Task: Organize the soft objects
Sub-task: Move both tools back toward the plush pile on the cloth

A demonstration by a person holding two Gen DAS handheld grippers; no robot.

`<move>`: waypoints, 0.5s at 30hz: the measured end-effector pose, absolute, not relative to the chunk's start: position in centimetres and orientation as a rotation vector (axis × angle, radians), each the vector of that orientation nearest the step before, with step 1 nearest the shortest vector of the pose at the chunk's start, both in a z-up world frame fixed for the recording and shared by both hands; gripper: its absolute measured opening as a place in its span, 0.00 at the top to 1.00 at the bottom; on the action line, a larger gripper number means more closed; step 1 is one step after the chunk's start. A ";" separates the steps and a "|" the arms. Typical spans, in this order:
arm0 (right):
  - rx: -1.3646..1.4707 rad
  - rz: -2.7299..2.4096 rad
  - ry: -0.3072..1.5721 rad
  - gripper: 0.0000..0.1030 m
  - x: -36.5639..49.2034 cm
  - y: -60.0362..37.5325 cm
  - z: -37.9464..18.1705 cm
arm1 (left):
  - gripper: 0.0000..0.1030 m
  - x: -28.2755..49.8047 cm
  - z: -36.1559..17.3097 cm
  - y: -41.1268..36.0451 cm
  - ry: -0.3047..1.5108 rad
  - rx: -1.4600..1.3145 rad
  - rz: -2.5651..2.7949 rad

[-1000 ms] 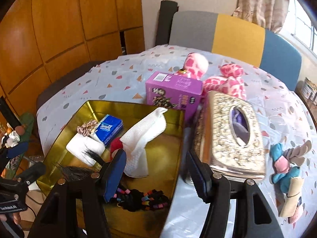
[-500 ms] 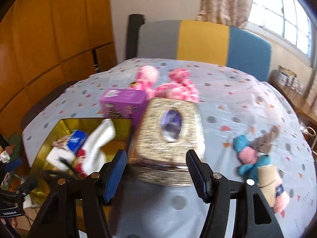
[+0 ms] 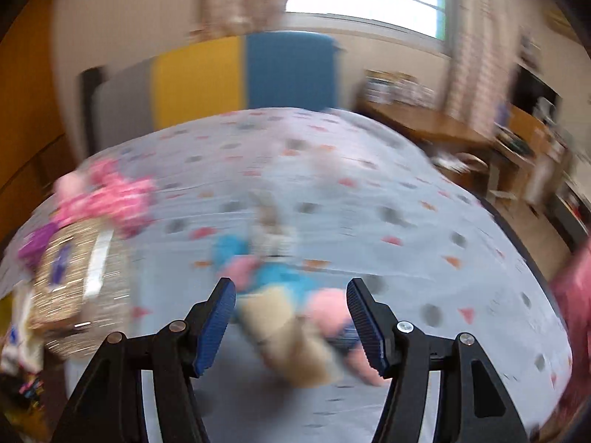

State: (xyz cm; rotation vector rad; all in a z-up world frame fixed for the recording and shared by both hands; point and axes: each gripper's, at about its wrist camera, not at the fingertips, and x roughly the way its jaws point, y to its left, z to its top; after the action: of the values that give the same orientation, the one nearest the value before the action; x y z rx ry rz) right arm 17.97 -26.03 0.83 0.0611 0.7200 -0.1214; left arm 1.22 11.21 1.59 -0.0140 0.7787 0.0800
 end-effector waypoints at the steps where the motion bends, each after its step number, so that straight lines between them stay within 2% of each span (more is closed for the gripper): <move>1: 0.093 -0.159 0.720 0.38 17.9 -27.5 0.3 | 0.08 1.4 1.7 10.6 0.779 -0.001 0.068; 6: 0.356 -0.283 0.762 0.38 17.6 -34.0 -1.5 | 0.08 2.7 2.3 7.0 0.770 0.065 -0.030; 10: 0.458 -0.297 0.791 0.38 17.2 -35.8 -2.2 | 0.08 4.1 2.9 3.9 0.760 0.096 -0.132; 13: 0.494 -0.287 0.812 0.38 17.2 -36.3 -2.6 | 0.00 5.4 3.6 1.5 0.753 0.110 -0.194; 15: 0.507 -0.286 0.826 0.38 17.1 -36.2 -2.7 | 0.00 6.5 4.1 -0.3 0.747 0.120 -0.226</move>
State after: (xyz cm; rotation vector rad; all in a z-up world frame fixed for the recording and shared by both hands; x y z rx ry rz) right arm 17.14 -36.16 -2.75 0.5070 0.8264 -0.2856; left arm 6.55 -0.27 4.07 0.1201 0.7470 -0.2264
